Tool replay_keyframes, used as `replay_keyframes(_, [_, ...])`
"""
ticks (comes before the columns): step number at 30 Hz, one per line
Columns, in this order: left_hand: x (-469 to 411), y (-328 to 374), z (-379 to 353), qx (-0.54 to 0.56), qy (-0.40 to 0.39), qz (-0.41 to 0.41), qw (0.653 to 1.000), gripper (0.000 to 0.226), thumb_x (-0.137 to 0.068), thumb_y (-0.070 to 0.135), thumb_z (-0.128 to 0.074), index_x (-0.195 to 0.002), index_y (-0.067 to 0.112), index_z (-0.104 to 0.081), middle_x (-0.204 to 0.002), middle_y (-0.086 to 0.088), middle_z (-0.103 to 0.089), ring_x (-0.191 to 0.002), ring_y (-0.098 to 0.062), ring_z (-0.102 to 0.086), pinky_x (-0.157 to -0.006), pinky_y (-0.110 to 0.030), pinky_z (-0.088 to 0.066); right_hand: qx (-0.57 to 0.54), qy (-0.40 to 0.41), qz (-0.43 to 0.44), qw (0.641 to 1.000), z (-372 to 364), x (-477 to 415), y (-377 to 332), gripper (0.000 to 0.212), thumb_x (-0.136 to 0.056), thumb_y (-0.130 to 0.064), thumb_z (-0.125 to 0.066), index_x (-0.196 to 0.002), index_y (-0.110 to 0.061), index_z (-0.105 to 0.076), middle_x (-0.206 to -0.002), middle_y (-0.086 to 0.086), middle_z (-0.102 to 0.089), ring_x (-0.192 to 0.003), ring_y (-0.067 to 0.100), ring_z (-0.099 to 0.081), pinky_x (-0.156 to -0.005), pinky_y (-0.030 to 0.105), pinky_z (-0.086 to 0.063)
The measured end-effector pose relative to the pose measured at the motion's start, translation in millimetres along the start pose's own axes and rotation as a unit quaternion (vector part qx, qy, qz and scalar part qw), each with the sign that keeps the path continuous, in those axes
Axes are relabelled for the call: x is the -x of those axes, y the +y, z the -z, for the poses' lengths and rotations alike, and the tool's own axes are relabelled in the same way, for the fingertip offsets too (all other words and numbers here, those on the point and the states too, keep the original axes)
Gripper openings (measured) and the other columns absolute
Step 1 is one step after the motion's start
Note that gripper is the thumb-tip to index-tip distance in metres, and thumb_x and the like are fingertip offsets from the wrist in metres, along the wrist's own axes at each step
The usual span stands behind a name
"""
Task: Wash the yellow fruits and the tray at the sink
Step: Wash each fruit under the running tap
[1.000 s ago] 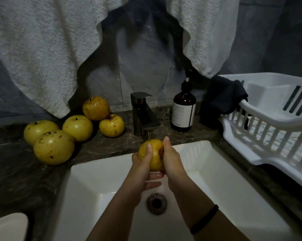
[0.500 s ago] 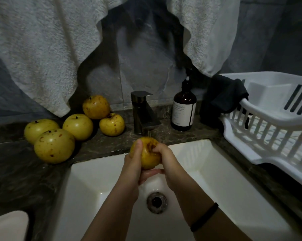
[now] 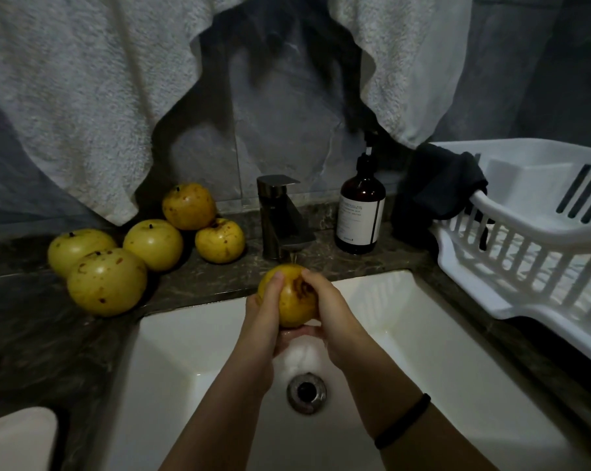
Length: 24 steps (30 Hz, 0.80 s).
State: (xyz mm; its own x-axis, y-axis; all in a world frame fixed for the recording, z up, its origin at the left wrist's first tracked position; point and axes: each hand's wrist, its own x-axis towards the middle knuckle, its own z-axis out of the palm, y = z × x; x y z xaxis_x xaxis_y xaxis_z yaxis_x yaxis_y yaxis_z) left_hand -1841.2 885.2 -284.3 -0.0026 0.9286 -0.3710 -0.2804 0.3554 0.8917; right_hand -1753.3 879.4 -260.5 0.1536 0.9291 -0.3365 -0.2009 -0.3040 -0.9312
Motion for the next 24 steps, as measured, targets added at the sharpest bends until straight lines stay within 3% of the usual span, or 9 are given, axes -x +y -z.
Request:
replay_keyframes(3, [-2.8, 0.6, 2.5, -0.004, 0.0, 0.014, 1.0, 0.067, -0.082, 0.067, -0.051, -0.133, 0.025, -0.044, -0.111, -0.011, -0.064, -0.071, -0.024, -0.073, -0.072, -0.038, -0.059, 0.03, -0.013, 0.005, 0.999, -0.5, -0.2, -1.2, 0.038, -0.097, -0.024, -0.044, -0.134, -0.015, -0.044, -0.133, 0.014, -0.048, -0.121, 0.031, -0.048, -0.104, 0.046, -0.041])
replay_keyframes(5, [-0.5, 1.1, 3.1, -0.024, -0.004, 0.004, 1.0, 0.067, -0.083, 0.068, -0.047, -0.133, 0.025, -0.043, -0.109, -0.011, -0.066, -0.065, -0.021, -0.073, -0.061, -0.031, -0.056, 0.023, -0.024, 0.015, 0.999, 0.4, 0.8, 1.0, 0.038, -0.096, -0.022, -0.045, -0.133, -0.015, -0.044, -0.132, 0.014, -0.048, -0.12, 0.031, -0.048, -0.103, 0.046, -0.042])
replay_keyframes(10, [2.5, 0.4, 1.0, -0.014, 0.005, -0.01, 1.0, 0.066, -0.082, 0.066, -0.051, -0.132, 0.024, -0.043, -0.103, -0.005, -0.06, -0.076, -0.023, -0.068, -0.069, -0.034, -0.055, 0.014, -0.034, 0.029, 0.999, -0.1, 2.0, 6.7, 0.046, -0.093, -0.042, -0.053, -0.134, -0.024, -0.043, -0.128, 0.005, -0.05, -0.114, 0.025, -0.052, -0.101, 0.045, -0.046])
replay_keyframes(17, [-2.4, 0.8, 2.5, -0.045, 0.01, -0.006, 0.999, 0.076, -0.08, 0.076, -0.039, -0.13, 0.02, -0.048, -0.101, -0.013, -0.069, -0.067, -0.023, -0.073, -0.062, -0.03, -0.055, 0.034, -0.019, 0.038, 0.999, -1.6, -1.5, 3.5, 0.041, -0.095, -0.028, -0.047, -0.136, -0.02, -0.041, -0.126, 0.008, -0.049, -0.118, 0.029, -0.049, -0.103, 0.047, -0.043])
replay_keyframes(24, [3.1, 2.2, 2.2, -0.059, -0.011, -0.007, 0.998, 0.072, -0.091, 0.068, -0.024, -0.127, 0.013, -0.053, -0.07, -0.007, -0.072, -0.048, -0.012, -0.067, -0.057, -0.027, -0.053, 0.057, -0.02, 0.089, 0.994, -1.3, 0.7, 5.4, 0.037, -0.097, -0.035, -0.047, -0.132, -0.026, -0.045, -0.124, 0.001, -0.052, -0.108, 0.018, -0.053, -0.092, 0.035, -0.048])
